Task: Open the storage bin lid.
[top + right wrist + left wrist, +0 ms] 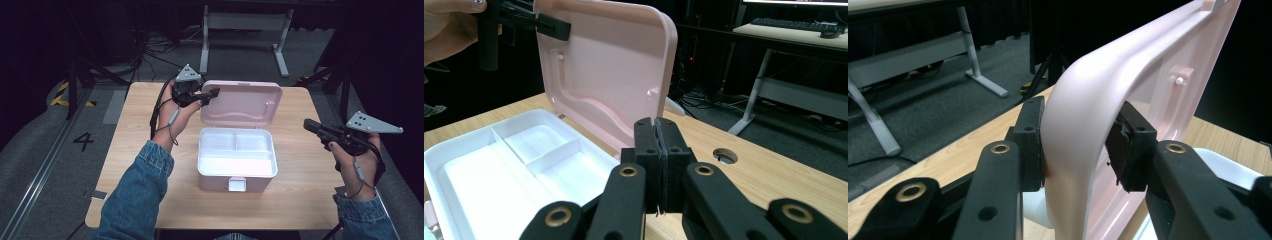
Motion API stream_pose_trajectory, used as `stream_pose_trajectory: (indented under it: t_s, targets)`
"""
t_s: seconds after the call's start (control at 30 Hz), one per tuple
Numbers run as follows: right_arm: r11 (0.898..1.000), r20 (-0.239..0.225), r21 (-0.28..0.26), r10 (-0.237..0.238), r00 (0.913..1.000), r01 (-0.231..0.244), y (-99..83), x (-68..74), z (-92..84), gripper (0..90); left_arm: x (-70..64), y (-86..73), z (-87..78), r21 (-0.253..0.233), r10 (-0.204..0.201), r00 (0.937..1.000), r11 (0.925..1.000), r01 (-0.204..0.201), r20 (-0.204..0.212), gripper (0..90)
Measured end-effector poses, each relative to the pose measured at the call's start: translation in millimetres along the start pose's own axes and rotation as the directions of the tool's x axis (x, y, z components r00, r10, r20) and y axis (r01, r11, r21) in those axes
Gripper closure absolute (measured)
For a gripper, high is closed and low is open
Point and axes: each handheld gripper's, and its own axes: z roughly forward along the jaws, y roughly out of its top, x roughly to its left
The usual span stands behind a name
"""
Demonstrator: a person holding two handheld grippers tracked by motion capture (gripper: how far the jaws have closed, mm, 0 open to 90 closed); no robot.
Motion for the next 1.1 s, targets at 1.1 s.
stream_pose_trajectory:
  t_s: [1.1]
  targets:
    - [1.000, -0.004, 0.020, 0.011, 0.9999, -0.011, -4.9, -5.5, 0.8, 88.2, 47.2, -11.4, 56.8, 0.033, -0.190, 0.9818, 0.9812, 0.190, -0.008, 52.6]
